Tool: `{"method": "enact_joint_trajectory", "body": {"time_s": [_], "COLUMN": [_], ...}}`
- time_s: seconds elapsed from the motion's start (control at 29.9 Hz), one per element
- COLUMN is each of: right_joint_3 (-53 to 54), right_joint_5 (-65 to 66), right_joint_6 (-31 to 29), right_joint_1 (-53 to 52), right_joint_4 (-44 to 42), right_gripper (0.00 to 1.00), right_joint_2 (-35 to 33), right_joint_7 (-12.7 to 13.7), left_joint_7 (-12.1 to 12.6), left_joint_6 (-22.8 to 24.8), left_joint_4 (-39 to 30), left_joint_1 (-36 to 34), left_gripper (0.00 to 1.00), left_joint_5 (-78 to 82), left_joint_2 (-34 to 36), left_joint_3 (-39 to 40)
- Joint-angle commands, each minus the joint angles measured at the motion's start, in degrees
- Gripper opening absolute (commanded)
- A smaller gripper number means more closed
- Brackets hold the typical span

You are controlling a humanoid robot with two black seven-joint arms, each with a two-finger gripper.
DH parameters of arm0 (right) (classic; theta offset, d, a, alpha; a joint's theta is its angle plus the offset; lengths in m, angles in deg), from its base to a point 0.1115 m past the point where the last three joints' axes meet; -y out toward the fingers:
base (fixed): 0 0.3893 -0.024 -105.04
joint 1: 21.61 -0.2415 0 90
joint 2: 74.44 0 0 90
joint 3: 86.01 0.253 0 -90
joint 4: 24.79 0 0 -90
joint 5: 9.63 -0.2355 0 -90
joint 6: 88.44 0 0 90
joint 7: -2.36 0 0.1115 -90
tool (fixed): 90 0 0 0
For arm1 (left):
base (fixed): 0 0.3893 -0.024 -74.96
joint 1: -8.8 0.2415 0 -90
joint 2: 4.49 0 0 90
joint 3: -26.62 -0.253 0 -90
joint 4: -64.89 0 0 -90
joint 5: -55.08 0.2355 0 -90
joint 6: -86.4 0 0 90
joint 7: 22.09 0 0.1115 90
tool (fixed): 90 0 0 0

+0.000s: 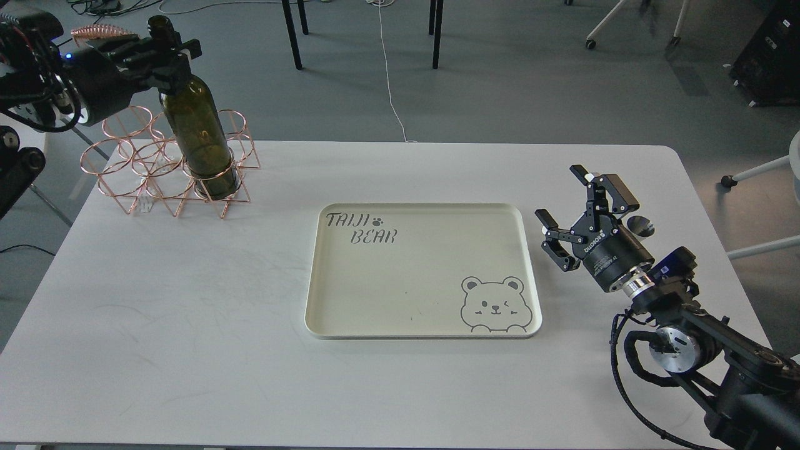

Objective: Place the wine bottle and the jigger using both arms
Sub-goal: 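Lower the bottle into a slot of the copper wire rack, then open the left gripper and withdraw it from the bottle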

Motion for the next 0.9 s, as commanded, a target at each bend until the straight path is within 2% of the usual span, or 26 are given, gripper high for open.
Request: {"method": "enact_joint_trajectory", "body": {"time_s": [0.0, 0.3, 0.6, 0.77, 0.87], "right_joint_3": [0.1, 0.0, 0.1, 0.0, 0.0], "right_joint_5": [0.0, 0.0, 0.1, 0.0, 0.1], "right_joint_6": [0.0, 0.0, 0.0, 0.0, 0.0], "right_joint_1": [0.1, 0.2, 0.2, 0.2, 0.2], "right_joint_4": [0.0, 0.0, 0.0, 0.1, 0.1], "right_gripper": [0.98, 0.98, 0.98, 0.98, 0.98], "right_joint_2": [0.0, 0.0, 0.0, 0.0, 0.0], "right_joint_7": [0.0, 0.0, 0.0, 0.0, 0.0], "left_joint_7": [0.0, 0.0, 0.0, 0.0, 0.0], "left_joint_6": [-0.3, -0.9, -0.8, -1.0, -1.0], "left_joint_4": [1.1, 2.4, 2.5, 2.3, 2.2], "left_joint_1": [0.4, 0.8, 0.8, 0.8, 0.8], "left_gripper": [0.19, 0.25, 0.49, 0.83, 0.94], "left_joint_5": [0.0, 0.0, 0.0, -0.8, -2.5], "left_joint_2": [-0.9, -2.0, -2.0, -2.0, -1.8], "left_joint_3": [0.0, -0.2, -0.2, -0.2, -0.2]}}
